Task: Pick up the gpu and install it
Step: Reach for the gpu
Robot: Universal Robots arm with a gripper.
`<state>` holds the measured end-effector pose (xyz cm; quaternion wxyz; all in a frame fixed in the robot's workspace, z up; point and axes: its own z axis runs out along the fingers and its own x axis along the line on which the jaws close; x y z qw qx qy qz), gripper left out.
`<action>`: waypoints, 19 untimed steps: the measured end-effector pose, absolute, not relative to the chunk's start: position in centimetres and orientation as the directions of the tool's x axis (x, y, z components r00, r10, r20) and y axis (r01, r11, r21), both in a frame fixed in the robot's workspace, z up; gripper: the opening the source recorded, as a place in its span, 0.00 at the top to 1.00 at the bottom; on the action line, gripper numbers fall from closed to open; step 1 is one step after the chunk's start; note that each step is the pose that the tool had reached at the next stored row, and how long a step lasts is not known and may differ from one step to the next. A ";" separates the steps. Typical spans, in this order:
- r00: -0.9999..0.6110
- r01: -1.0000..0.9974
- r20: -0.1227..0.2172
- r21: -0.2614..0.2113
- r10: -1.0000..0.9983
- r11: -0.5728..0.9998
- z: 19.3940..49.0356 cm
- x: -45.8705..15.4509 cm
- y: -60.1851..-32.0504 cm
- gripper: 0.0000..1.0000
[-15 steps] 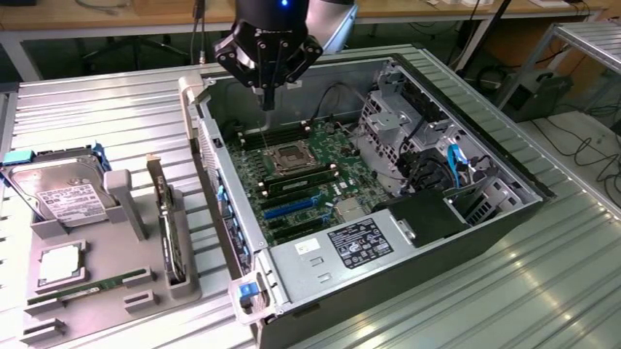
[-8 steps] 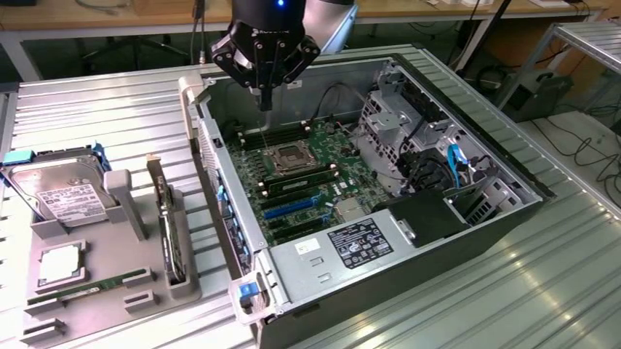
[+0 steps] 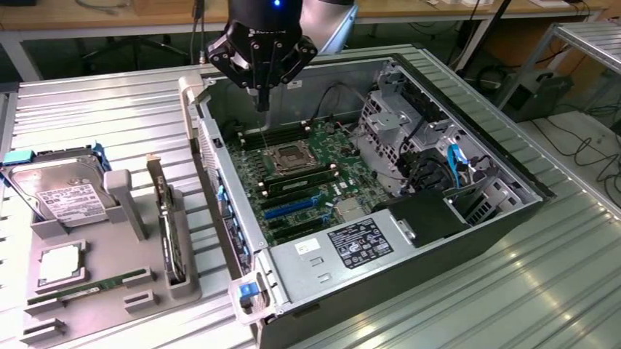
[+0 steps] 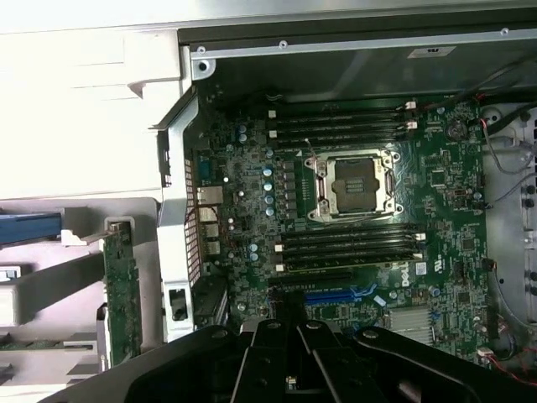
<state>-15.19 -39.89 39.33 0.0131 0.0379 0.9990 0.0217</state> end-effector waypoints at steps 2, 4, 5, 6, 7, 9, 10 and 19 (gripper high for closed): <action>-0.997 0.075 -0.024 0.044 0.076 0.996 39.3 -15.2 -39.9 0.89; -0.997 0.075 -0.024 0.044 0.076 0.996 39.3 -15.3 -39.9 0.89; -0.997 0.075 -0.024 0.044 0.076 0.996 39.3 -15.3 -39.9 0.89; -0.997 0.075 -0.024 0.044 0.076 0.996 39.3 -15.4 -39.9 0.89; -0.997 0.075 -0.024 0.044 0.076 0.996 39.3 -15.4 -39.9 0.89; -0.997 0.075 -0.024 0.044 0.076 0.996 39.3 -15.5 -39.9 0.89; -0.997 0.075 -0.024 0.044 0.076 0.996 39.3 -15.6 -39.9 0.89; -0.997 0.075 -0.025 0.044 0.076 0.996 39.3 -15.9 -39.9 0.89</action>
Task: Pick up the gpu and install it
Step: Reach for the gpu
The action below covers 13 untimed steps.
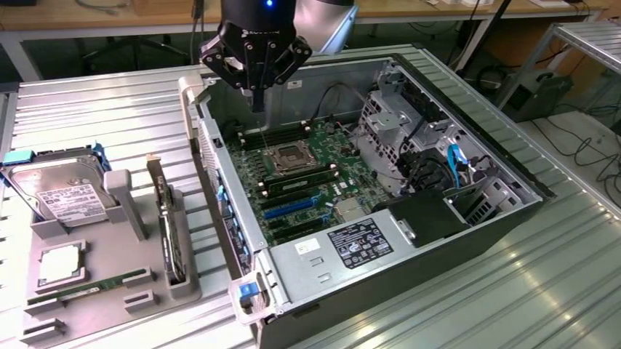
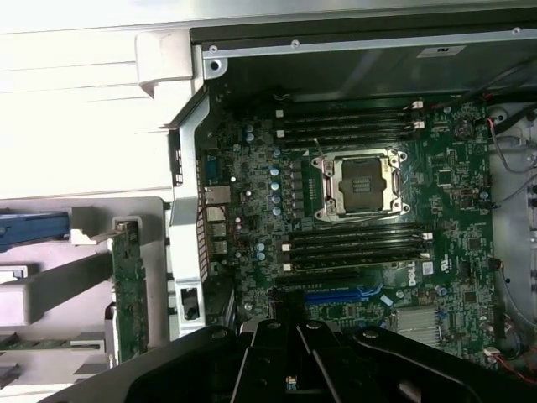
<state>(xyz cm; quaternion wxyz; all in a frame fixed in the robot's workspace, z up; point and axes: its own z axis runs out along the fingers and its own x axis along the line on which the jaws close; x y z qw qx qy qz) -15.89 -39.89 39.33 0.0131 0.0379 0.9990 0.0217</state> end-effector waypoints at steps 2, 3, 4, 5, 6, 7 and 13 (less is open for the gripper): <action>-0.997 0.075 -0.024 0.044 0.076 0.996 39.3 -15.9 -39.9 0.89; -0.997 0.075 -0.025 0.044 0.076 0.996 39.3 -16.0 -39.9 0.89; -0.997 0.075 -0.025 0.044 0.076 0.996 39.3 -16.0 -39.9 0.89; -0.997 0.075 -0.024 0.044 0.076 0.996 39.3 -16.0 -39.9 0.89; -0.997 0.075 -0.024 0.044 0.076 0.996 39.3 -16.0 -39.9 0.89; -0.997 0.075 -0.024 0.044 0.076 0.996 39.3 -16.1 -39.9 0.89; -0.997 0.075 -0.024 0.044 0.076 0.996 39.3 -16.3 -39.9 0.89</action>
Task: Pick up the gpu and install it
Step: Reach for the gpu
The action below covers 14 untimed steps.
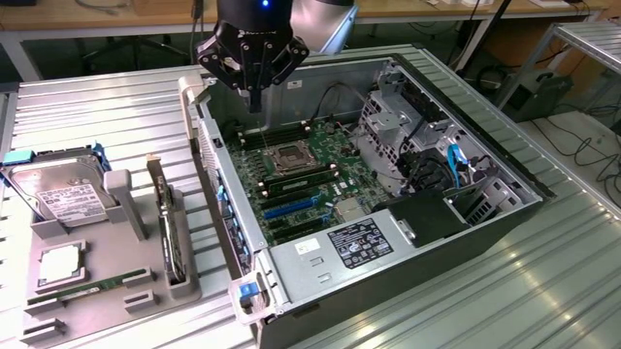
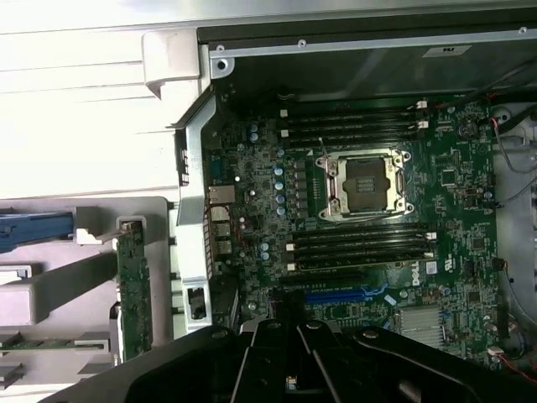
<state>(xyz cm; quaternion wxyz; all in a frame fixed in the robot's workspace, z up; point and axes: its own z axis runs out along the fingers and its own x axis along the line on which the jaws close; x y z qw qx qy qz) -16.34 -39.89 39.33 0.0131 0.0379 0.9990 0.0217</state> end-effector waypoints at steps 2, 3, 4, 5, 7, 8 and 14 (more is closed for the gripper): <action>-0.997 0.075 -0.024 0.044 0.076 0.996 39.3 -16.4 -39.9 0.89; -0.997 0.075 -0.024 0.044 0.076 0.996 39.3 -16.5 -39.9 0.89; -0.997 0.075 -0.024 0.044 0.076 0.996 39.3 -16.5 -39.9 0.89; -0.997 0.075 -0.024 0.044 0.076 0.996 39.3 -16.6 -39.9 0.89; -0.997 0.075 -0.024 0.044 0.076 0.996 39.3 -16.6 -39.9 0.89; -0.997 0.075 -0.024 0.044 0.076 0.996 39.3 -16.7 -39.9 0.89; -0.997 0.075 -0.024 0.044 0.076 0.996 39.3 -16.8 -39.9 0.89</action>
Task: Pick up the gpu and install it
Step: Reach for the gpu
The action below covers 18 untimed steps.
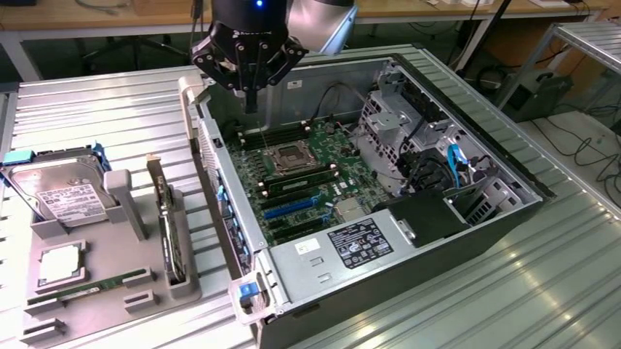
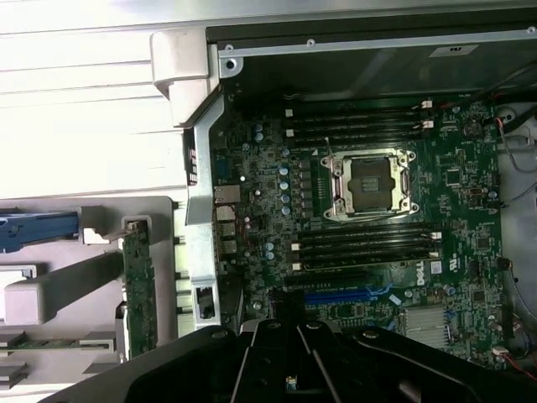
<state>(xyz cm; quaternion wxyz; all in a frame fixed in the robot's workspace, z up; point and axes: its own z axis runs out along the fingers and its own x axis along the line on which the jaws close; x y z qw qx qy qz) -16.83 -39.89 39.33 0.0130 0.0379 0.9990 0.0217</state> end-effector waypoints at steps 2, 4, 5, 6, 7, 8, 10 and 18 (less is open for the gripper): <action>-0.997 0.075 -0.024 0.044 0.076 0.996 39.3 -16.9 -39.9 0.89; -0.997 0.075 -0.024 0.044 0.076 0.996 39.3 -16.9 -39.9 0.89; -0.997 0.075 -0.024 0.044 0.076 0.996 39.3 -16.9 -39.9 0.89; -0.997 0.075 -0.024 0.044 0.076 0.996 39.3 -16.9 -39.9 0.89; -0.997 0.075 -0.024 0.044 0.076 0.996 39.3 -17.0 -39.9 0.89; -0.997 0.075 -0.024 0.044 0.076 0.996 39.3 -17.0 -39.9 0.89; -0.997 0.075 -0.024 0.044 0.076 0.996 39.3 -17.0 -39.9 0.89; -0.997 0.075 -0.024 0.044 0.076 0.996 39.3 -17.2 -39.9 0.89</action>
